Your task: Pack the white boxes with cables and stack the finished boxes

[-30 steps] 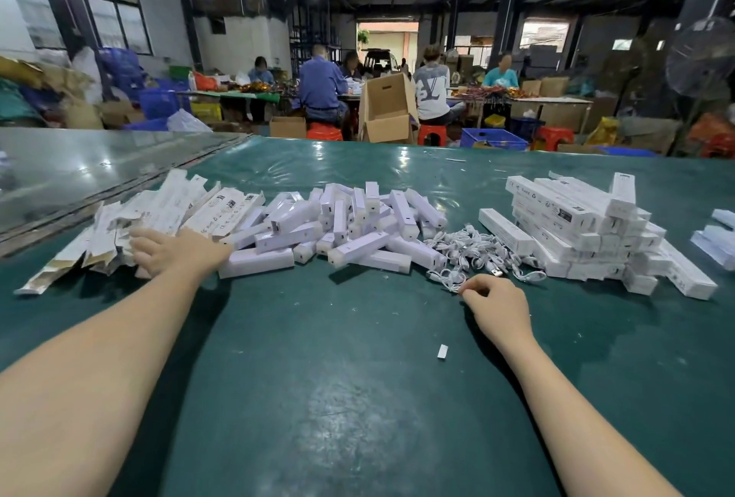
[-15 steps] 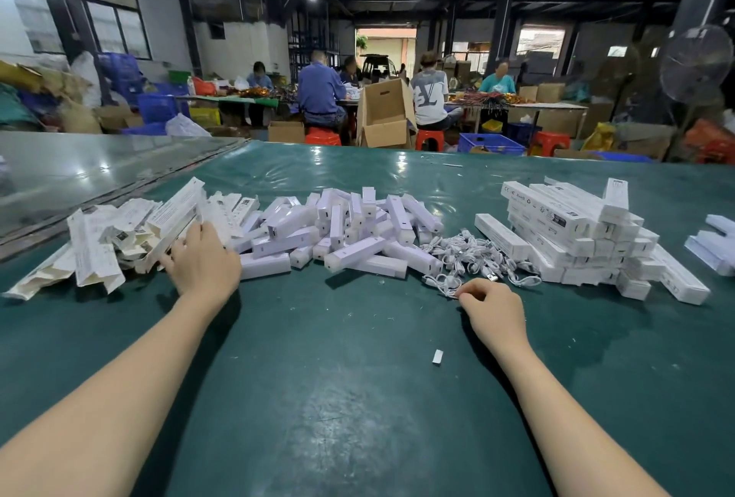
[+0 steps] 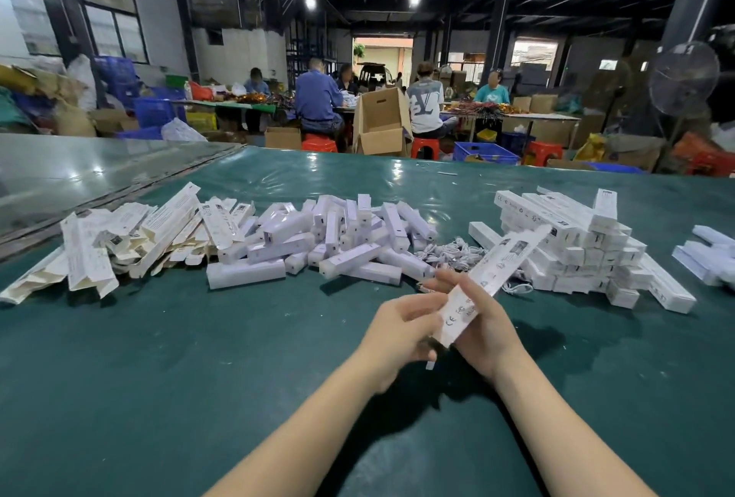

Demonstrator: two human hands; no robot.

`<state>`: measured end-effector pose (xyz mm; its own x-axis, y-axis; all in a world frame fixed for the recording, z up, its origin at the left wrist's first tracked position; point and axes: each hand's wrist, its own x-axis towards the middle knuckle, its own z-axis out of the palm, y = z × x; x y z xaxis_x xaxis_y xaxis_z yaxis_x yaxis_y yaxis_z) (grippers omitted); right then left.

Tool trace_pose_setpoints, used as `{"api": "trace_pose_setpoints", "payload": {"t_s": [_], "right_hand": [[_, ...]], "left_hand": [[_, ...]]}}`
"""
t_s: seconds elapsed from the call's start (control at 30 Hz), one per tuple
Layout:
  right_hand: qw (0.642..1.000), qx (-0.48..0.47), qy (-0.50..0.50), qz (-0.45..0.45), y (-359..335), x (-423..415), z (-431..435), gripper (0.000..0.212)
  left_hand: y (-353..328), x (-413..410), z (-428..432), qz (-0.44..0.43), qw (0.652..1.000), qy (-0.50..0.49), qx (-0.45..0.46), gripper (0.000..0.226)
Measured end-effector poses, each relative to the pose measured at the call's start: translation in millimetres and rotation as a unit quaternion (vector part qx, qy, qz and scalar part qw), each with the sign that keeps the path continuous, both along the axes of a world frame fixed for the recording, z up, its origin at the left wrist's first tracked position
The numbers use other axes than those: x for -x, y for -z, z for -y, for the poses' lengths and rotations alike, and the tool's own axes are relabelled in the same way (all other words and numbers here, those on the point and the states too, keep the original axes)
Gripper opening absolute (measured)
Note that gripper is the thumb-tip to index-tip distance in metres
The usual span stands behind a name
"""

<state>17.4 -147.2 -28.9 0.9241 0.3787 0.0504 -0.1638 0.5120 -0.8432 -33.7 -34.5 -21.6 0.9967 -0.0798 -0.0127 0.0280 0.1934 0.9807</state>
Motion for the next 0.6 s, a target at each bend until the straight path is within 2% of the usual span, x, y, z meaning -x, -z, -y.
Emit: {"api": "trace_pose_setpoints", "payload": {"t_s": [0.03, 0.07, 0.17, 0.27, 0.43, 0.5, 0.6], "right_hand": [[1.000, -0.003, 0.004, 0.002, 0.4, 0.1, 1.2, 0.015], [1.000, -0.009, 0.012, 0.001, 1.7, 0.1, 0.8, 0.010], [0.999, -0.011, 0.038, -0.001, 5.6, -2.4, -3.9, 0.013], [0.998, -0.030, 0.056, -0.008, 7.9, -4.3, -5.6, 0.016], [0.986, -0.099, 0.103, -0.081, 11.2, -12.5, -1.7, 0.022], [0.987, -0.097, 0.093, -0.082, 9.9, -11.2, -3.1, 0.028], [0.988, -0.115, 0.071, -0.071, 10.8, -10.0, -5.7, 0.057]], "left_hand": [[2.9, 0.6, -3.1, 0.011, 1.000, -0.008, -0.017, 0.027], [5.4, 0.8, -7.2, 0.030, 0.998, -0.023, -0.040, 0.027], [13.5, 0.3, -17.0, 0.083, 0.988, -0.066, -0.116, 0.030], [14.6, 0.2, -18.6, 0.090, 0.986, -0.092, -0.104, 0.028], [13.0, -4.5, -26.2, 0.100, 0.984, -0.115, -0.095, 0.025], [13.4, -6.3, -28.6, 0.090, 0.984, -0.130, -0.079, 0.028], [13.5, -7.6, -26.8, 0.064, 0.988, -0.137, -0.024, 0.026]]}}
